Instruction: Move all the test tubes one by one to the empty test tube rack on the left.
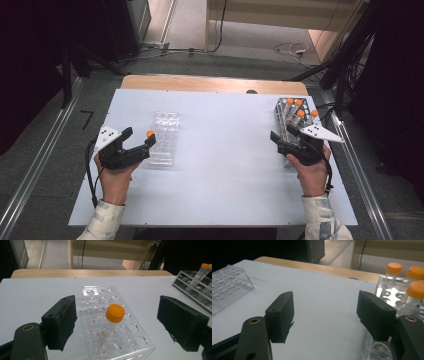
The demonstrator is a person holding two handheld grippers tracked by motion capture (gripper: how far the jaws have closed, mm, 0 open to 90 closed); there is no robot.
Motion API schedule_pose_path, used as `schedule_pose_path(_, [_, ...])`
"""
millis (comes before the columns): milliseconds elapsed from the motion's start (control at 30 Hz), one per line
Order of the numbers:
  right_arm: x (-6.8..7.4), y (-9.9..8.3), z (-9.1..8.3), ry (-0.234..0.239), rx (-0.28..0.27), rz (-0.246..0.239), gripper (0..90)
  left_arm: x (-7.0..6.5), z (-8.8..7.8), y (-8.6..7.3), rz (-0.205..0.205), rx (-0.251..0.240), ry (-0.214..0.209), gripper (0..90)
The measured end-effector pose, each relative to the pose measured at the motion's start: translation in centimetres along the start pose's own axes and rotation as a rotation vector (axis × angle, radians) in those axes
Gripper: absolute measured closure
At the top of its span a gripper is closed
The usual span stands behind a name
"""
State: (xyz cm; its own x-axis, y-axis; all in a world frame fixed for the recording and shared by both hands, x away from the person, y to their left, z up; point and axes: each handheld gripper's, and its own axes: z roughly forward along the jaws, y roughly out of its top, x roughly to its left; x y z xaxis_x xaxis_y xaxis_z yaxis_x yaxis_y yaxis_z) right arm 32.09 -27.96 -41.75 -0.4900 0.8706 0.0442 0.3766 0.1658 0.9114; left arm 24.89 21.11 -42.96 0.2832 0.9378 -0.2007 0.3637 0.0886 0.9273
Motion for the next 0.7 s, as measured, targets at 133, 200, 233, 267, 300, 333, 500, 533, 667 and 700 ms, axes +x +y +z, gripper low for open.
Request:
schedule_pose_path(133, [-1.1, -0.2, -0.1, -0.034, 0.004, 0.017, 28.9, 0.0, 0.1, 0.0, -0.002, 0.005, -0.007, 15.5])
schedule_pose_path(200, [-1.5, -0.4, -0.1, -0.046, 0.007, 0.027, 28.9, -0.1, 0.1, 0.0, -0.013, 0.005, -0.018, 15.1])
schedule_pose_path(233, [-1.7, -0.4, -0.1, -0.054, 0.007, 0.027, 29.0, -0.1, 0.1, 0.0, -0.015, 0.004, -0.02, 14.9])
schedule_pose_path(267, [-1.9, -0.4, -0.1, -0.069, 0.007, 0.026, 29.3, -0.1, 0.1, 0.0, -0.014, 0.003, -0.019, 14.9])
schedule_pose_path(300, [-2.1, -0.4, 0.0, -0.085, 0.01, 0.025, 29.8, -0.1, 0.1, 0.0, -0.015, 0.001, -0.019, 14.8])
schedule_pose_path(333, [-2.4, -0.4, 0.1, -0.101, 0.012, 0.027, 30.2, 0.0, 0.1, 0.0, -0.016, -0.001, -0.019, 14.8])
schedule_pose_path(500, [-3.9, -0.3, 0.7, -0.194, 0.047, 0.035, 33.5, 0.0, 0.1, 0.0, -0.016, -0.002, -0.017, 14.8])
schedule_pose_path(533, [-4.2, -0.2, 0.8, -0.211, 0.052, 0.036, 35.1, 0.0, 0.1, 0.0, -0.016, -0.002, -0.017, 14.8])
schedule_pose_path(667, [-5.2, 0.2, 1.4, -0.27, 0.08, 0.034, 39.8, 0.1, 0.1, 0.1, -0.027, -0.005, -0.017, 14.8])
schedule_pose_path(700, [-5.5, 0.3, 1.5, -0.288, 0.088, 0.033, 40.7, 0.1, 0.0, 0.1, -0.028, -0.005, -0.016, 14.9])
